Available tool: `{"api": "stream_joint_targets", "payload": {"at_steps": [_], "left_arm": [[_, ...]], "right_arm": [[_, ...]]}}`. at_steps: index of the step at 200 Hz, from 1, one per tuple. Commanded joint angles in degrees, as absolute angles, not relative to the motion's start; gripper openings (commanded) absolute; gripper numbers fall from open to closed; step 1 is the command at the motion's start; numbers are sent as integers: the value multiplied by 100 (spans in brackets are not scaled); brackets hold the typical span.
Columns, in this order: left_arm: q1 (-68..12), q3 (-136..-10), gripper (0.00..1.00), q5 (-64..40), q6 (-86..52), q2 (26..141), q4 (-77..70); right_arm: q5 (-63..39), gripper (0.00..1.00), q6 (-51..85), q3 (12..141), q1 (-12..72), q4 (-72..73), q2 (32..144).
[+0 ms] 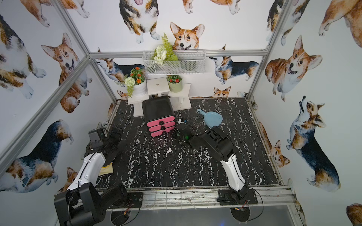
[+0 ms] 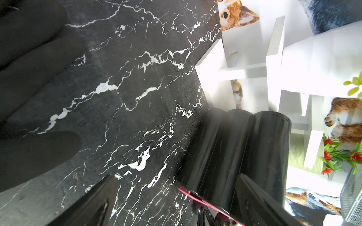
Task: Please place the pencils in the drawer according to their color
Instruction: Close the drawer in the storage box, then reset both arms
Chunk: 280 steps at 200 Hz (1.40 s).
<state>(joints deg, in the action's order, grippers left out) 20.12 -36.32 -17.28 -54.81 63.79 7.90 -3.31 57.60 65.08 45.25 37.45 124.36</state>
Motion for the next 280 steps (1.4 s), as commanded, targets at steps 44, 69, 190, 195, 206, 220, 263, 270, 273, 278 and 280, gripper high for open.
{"api": "stream_joint_targets", "payload": {"at_steps": [44,69,190,195,206,220,263,270,273,278,280], "left_arm": [[1997,-3694,100,-1725,-5370,6354,906],[1995,-3698,100,-1712,-5344,6363,923],[1904,-3463,100,-819,-3085,5823,-558],[1886,-3330,100,-700,-2905,5759,-846],[1873,-3001,100,-517,-2660,5646,-1505],[1872,-2559,100,-428,-2408,5627,-2411],[1767,-2153,100,-352,-1698,6300,-3740],[1713,-2147,100,-330,-1594,6433,-3831],[1692,-2135,100,-321,-1552,6491,-3903],[1635,-2088,100,-287,-1488,6578,-4053],[1613,-2067,100,-272,-1458,6619,-4122]], "right_arm": [[-347,14,6142,6645,4524,4245,12601],[-349,18,6019,6601,4517,4070,12462],[1151,68,4640,3992,3762,63,7209],[1239,71,4499,3978,3604,-164,6940],[1458,80,4226,3932,3254,-600,6476],[1715,92,3874,3887,2792,-963,5851],[2582,100,3087,3700,1745,-1025,5288],[2781,100,2933,3667,1683,-903,5347],[2855,100,2867,3653,1661,-853,5371],[2947,100,2723,3620,1631,-742,5429],[2976,100,2650,3610,1616,-687,5449]]}}
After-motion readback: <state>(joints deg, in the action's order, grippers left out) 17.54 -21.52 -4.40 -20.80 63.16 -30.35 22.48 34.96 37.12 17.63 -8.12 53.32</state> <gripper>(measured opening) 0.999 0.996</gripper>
